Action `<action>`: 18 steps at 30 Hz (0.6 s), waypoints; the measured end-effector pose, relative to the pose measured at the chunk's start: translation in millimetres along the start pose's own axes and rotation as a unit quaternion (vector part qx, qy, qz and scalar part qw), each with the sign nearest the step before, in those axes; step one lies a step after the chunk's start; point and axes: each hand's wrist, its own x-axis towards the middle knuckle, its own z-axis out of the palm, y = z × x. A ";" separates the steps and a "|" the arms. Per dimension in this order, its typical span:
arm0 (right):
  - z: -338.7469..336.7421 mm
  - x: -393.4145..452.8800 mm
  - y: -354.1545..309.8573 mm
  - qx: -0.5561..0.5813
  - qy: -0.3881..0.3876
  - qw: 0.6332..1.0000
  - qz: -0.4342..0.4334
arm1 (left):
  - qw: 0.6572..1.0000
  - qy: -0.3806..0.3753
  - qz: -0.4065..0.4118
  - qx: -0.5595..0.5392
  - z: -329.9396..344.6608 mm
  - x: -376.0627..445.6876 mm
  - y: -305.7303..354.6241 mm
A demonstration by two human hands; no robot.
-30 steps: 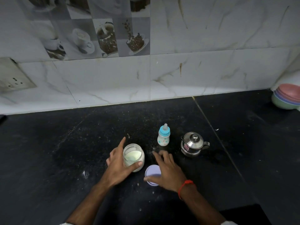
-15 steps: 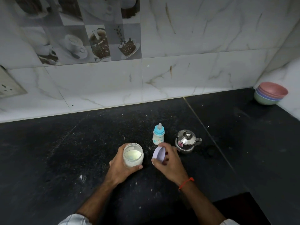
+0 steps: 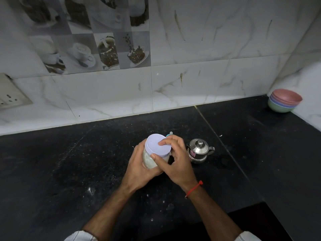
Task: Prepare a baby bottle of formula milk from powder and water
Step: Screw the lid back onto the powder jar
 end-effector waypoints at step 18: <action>-16.1 -7.8 -4.9 0.067 -0.062 0.995 0.034 | 1.000 -0.003 0.007 0.016 -3.4 -18.5 14.6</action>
